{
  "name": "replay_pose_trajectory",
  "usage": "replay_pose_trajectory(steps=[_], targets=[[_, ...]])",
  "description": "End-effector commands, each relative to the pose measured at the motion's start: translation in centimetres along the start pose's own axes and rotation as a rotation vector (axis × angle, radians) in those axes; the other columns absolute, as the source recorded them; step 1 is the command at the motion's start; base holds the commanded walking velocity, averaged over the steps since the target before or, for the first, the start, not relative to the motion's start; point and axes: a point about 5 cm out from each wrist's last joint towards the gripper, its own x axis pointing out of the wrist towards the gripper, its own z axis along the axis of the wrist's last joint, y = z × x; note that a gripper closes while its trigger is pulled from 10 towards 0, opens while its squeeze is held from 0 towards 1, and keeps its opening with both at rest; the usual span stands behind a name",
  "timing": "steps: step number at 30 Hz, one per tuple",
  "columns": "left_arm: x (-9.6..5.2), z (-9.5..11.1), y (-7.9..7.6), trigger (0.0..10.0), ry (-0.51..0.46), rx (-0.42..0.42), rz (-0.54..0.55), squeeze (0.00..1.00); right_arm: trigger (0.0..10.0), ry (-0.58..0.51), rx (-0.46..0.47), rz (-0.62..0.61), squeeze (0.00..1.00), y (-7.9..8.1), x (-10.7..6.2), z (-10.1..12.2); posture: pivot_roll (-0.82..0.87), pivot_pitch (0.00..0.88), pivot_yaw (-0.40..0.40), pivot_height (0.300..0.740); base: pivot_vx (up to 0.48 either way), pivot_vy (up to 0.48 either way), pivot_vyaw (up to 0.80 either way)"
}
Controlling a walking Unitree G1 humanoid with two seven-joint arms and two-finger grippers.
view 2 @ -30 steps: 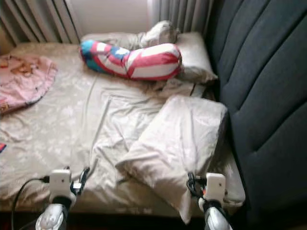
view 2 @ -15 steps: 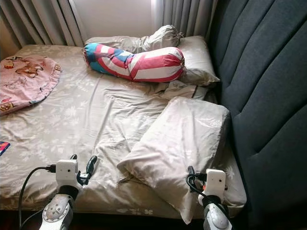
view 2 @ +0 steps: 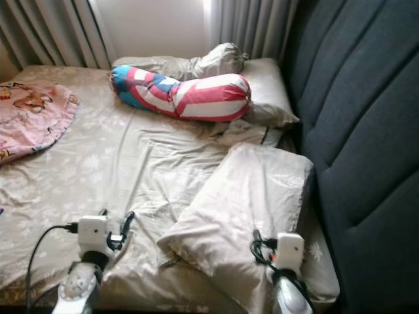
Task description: Clean up the room
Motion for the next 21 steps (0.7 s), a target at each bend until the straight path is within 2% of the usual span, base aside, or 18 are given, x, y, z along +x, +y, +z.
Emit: replay_pose_trajectory(steps=[1, 11, 21], targets=[[0.17, 0.39, -0.54, 10.0, -0.007, -0.006, -0.018, 0.0, 10.0, 0.013, -0.007, -0.027, 0.0, -0.91, -0.26, -0.15, -0.12, 0.007, -0.05, 0.74, 0.0, 0.0, 0.0], [0.01, 0.36, -0.7, 10.0, 0.006, -0.015, -0.021, 0.0, 10.0, 0.028, -0.008, -0.043, 0.0, -0.83, -0.2, -0.28, -0.12, 0.009, -0.056, 0.74, 0.0, 0.0, 0.0], [-0.19, 0.09, -0.46, 10.0, 0.025, -0.018, -0.021, 0.0, 10.0, 0.053, 0.043, -0.102, 0.0, -1.21, -0.35, -0.69, -0.12, 0.015, -0.055, 0.74, 0.0, 0.0, 0.0]])
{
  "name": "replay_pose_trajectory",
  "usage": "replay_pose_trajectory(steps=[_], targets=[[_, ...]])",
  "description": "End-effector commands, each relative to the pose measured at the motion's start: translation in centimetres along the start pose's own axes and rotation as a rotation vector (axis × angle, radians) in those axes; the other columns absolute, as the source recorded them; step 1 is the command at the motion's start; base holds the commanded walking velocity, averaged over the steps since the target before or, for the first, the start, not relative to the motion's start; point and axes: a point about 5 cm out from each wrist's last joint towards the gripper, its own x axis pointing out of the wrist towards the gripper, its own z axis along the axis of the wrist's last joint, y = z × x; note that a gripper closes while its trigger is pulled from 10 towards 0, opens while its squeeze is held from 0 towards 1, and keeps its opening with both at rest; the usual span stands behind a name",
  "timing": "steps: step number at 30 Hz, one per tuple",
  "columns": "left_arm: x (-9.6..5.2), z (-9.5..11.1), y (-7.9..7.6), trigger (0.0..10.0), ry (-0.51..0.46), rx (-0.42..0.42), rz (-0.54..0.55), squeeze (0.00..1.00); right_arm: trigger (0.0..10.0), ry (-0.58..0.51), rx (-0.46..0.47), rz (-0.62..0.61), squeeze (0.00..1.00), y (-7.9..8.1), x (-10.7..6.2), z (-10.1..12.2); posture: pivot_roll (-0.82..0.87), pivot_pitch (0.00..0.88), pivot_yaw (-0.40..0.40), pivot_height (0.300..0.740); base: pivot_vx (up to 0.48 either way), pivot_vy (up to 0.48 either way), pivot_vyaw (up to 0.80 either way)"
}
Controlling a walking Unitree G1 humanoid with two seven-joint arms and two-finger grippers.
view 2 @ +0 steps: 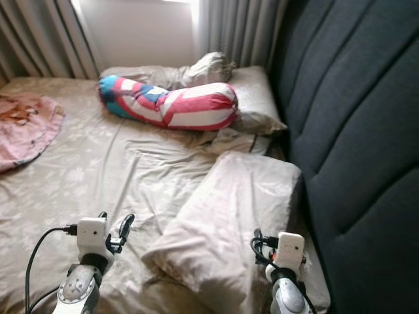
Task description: Clean up the room
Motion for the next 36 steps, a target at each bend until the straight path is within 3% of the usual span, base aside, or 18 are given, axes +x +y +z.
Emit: replay_pose_trajectory(steps=[1, 11, 24, 30, 36], targets=[[-0.05, -0.1, 0.13, 10.0, 0.012, -0.001, -0.003, 0.0, 10.0, 0.016, 0.006, -0.012, 0.0, -0.19, 0.05, -0.13, -0.12, 0.016, -0.055, 0.74, 0.0, 0.0, 0.0], [0.15, -0.08, 0.3, 10.0, 0.019, 0.002, -0.008, 0.0, 10.0, 0.054, -0.011, -0.012, 0.0, 0.16, 0.24, -0.39, -0.12, 0.021, -0.049, 0.71, 0.0, 0.0, 0.0], [0.24, -0.25, 0.33, 10.0, 0.028, 0.006, -0.01, 0.0, 10.0, 0.085, -0.012, 0.009, 0.0, 0.41, 0.25, -0.72, -0.12, 0.041, -0.046, 0.71, 0.0, 0.0, 0.0], [0.24, -0.34, 0.33, 10.0, 0.032, 0.004, -0.009, 0.0, 10.0, 0.075, -0.005, 0.03, 0.0, 0.78, 0.35, -0.54, -0.12, 0.043, -0.047, 0.68, 0.0, 0.0, 0.0], [0.27, -0.36, 0.28, 10.0, 0.032, 0.002, -0.008, 0.0, 10.0, 0.064, -0.014, 0.033, 0.0, 0.78, 0.33, -0.44, -0.11, 0.045, -0.048, 0.68, 0.0, 0.0, 0.0]])
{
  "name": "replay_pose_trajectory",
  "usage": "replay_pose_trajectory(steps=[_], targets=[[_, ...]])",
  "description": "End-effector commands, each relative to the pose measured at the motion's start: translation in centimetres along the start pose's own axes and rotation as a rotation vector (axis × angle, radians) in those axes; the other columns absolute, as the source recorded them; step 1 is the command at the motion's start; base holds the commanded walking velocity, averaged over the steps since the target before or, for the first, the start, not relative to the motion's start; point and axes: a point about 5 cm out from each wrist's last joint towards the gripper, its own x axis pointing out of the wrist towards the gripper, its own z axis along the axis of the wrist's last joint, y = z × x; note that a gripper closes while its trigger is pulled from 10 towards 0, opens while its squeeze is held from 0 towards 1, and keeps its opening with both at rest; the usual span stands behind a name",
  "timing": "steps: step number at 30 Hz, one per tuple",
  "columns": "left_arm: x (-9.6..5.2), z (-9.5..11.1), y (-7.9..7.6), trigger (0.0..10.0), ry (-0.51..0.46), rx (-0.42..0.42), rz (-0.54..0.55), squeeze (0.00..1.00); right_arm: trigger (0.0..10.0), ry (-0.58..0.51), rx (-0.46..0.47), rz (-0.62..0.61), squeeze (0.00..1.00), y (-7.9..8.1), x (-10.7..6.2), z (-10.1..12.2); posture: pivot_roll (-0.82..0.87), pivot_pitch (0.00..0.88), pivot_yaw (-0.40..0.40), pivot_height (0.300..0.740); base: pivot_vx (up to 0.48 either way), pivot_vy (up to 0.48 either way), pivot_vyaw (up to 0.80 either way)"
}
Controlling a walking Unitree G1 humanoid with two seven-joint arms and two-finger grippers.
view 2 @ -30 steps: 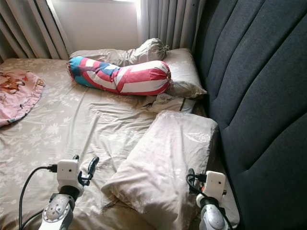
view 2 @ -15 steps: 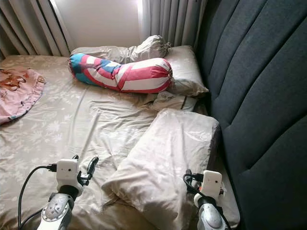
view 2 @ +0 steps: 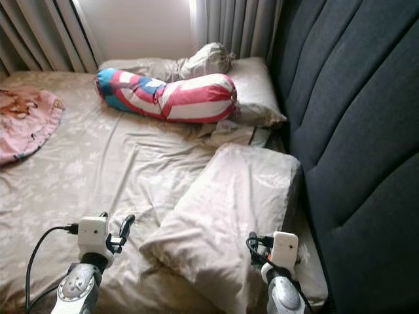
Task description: Clean up the room
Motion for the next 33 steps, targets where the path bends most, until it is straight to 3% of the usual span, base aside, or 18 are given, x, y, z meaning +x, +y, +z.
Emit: replay_pose_trajectory(steps=[1, 12, 16, 33], targets=[[0.09, -0.1, 0.09, 10.0, 0.007, -0.002, 0.001, 0.0, 10.0, 0.007, -0.016, 0.008, 0.0, -0.03, -0.04, -0.11, -0.11, 0.046, -0.049, 0.68, 0.0, 0.0, 0.0], [0.14, -0.21, 0.21, 10.0, 0.011, 0.0, 0.001, 0.0, 10.0, 0.047, -0.022, 0.031, 0.0, 0.46, 0.1, -0.44, -0.11, 0.047, -0.047, 0.68, 0.0, 0.0, 0.0], [0.17, -0.23, 0.23, 10.0, 0.011, 0.001, 0.0, 0.0, 10.0, 0.039, -0.016, 0.042, 0.0, 0.67, 0.11, -0.39, -0.11, 0.046, -0.047, 0.655, 0.0, 0.0, 0.0], [0.32, -0.28, 0.14, 10.0, 0.014, 0.003, -0.002, 0.0, 10.0, 0.016, 0.002, 0.036, 0.0, 0.65, 0.42, 0.2, -0.11, 0.047, -0.047, 0.655, 0.0, 0.0, 0.0]])
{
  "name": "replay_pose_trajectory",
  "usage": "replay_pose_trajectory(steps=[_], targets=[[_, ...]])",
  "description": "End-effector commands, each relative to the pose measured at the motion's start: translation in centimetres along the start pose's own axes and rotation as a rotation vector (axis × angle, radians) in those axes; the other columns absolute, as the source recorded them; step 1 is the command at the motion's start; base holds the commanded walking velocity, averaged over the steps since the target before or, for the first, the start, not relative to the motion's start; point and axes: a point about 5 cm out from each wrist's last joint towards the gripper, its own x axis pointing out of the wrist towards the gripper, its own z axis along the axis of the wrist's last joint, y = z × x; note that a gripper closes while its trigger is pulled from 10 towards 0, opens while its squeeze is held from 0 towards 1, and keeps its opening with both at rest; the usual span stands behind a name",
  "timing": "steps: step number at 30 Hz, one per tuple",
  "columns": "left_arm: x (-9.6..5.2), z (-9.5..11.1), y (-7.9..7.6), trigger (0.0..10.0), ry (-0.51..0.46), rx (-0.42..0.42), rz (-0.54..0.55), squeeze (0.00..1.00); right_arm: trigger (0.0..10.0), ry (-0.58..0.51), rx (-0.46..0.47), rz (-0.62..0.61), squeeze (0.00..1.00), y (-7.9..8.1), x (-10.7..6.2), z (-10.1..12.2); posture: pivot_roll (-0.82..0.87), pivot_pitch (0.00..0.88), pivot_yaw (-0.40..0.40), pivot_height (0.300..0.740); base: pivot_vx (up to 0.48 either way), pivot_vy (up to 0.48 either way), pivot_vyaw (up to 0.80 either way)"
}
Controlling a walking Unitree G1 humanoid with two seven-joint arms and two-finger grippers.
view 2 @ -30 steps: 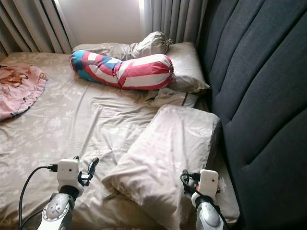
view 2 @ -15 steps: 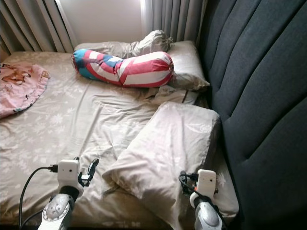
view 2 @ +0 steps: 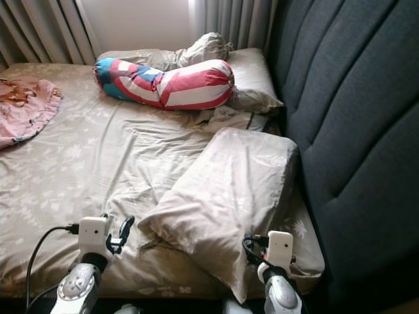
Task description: Clean up the room
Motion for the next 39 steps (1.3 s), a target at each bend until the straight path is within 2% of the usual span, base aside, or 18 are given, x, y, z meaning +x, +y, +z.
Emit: replay_pose_trajectory(steps=[1, 35, 39], targets=[[0.1, -0.1, -0.2, 10.0, 0.001, -0.005, -0.005, 0.0, 10.0, -0.001, 0.01, -0.001, 0.0, 0.0, 0.3, 0.4, -0.11, 0.047, -0.047, 0.655, 0.0, 0.0, 0.0], [0.4, 0.0, -0.4, 10.0, -0.001, -0.016, -0.016, 0.0, 10.0, -0.034, 0.011, 0.003, 0.0, 0.0, 1.3, 1.8, -0.11, 0.044, -0.045, 0.655, 0.0, 0.0, 0.0], [0.3, 0.0, -0.4, 10.0, -0.002, -0.017, -0.017, 0.0, 10.0, -0.034, 0.01, -0.003, 0.0, -0.1, 1.3, 1.9, -0.11, 0.045, -0.045, 0.655, 0.304, 0.0, 0.0]])
